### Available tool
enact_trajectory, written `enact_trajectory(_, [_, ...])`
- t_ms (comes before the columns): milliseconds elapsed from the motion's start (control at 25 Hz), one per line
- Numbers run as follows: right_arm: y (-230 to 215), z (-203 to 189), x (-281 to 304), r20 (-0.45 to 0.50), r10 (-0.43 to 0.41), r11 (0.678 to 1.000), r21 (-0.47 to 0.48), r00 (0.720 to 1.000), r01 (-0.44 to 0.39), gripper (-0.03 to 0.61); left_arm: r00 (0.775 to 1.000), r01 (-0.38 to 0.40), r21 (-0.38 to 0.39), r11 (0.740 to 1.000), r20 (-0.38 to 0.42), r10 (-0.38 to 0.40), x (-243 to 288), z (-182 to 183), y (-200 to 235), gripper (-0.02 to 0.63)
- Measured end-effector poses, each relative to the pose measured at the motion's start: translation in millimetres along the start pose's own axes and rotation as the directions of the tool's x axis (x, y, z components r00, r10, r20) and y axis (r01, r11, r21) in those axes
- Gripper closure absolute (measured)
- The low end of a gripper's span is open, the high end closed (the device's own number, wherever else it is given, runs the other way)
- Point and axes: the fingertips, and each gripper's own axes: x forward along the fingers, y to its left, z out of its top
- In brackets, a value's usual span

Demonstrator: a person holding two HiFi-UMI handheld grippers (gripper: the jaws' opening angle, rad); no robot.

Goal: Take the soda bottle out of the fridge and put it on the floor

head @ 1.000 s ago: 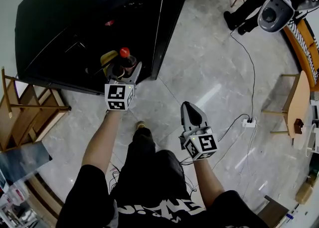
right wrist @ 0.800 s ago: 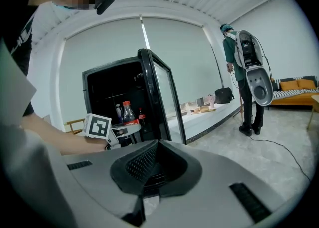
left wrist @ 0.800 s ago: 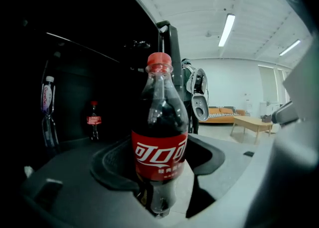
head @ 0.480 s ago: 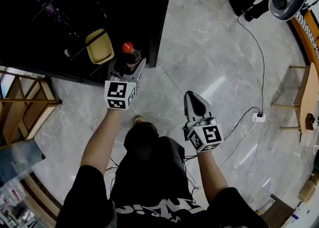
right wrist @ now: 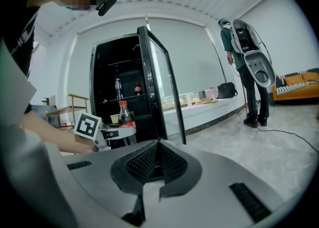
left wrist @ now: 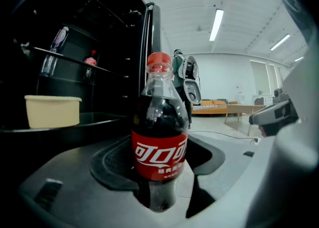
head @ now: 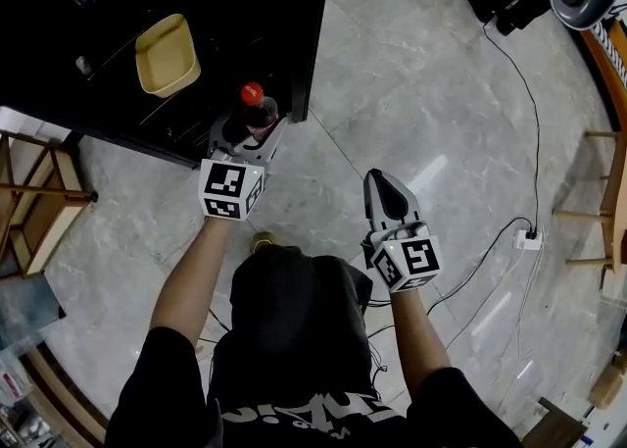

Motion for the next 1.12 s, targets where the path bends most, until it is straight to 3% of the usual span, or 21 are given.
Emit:
enact_trajectory(280, [-9.9,-55.6,21.4,0.026,0.040,0.997,-0.067,0.999,-0.038,0.554,1.000,-0.001,-0.007,1.000,0.022,0.001,9.1,-66.4,0.5,0.304])
enact_trajectory(1120, [-30.7,-152.2,36.6,0.002,0.075,0.997,-0.013,0.997,-0.075,0.554,0.998,-0.031,-0.056,0.998,-0.054,0.028,21.6,-246.6,-8.2,0.304])
